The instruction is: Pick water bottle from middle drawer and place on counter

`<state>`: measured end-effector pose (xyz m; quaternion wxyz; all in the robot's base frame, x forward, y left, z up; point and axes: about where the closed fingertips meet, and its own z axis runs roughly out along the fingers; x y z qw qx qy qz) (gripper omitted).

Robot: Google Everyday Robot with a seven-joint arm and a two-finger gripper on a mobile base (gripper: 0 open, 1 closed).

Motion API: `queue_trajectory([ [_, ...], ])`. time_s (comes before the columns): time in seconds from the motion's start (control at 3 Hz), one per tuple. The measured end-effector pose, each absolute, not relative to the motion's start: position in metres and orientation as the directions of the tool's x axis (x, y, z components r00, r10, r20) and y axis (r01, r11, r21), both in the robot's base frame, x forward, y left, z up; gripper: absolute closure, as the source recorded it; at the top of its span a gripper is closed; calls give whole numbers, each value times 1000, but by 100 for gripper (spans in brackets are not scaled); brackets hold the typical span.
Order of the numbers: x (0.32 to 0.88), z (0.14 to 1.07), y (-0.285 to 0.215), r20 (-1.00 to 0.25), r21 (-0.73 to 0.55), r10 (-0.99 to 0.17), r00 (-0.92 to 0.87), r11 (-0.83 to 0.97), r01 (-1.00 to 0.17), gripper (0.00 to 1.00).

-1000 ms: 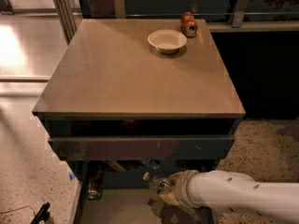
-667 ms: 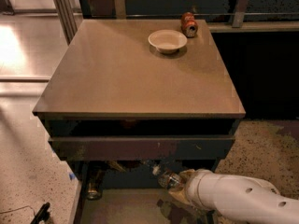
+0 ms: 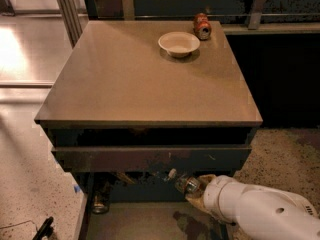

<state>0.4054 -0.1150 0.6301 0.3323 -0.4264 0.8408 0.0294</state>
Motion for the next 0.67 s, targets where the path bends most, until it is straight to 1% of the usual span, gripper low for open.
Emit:
queue_trajectory([
  [0.33,409,676,-132,-604,-316,-692,-395,663,-678,100],
  [0.67,409,676,-132,-604,-316,-692,-395,663,-678,100],
])
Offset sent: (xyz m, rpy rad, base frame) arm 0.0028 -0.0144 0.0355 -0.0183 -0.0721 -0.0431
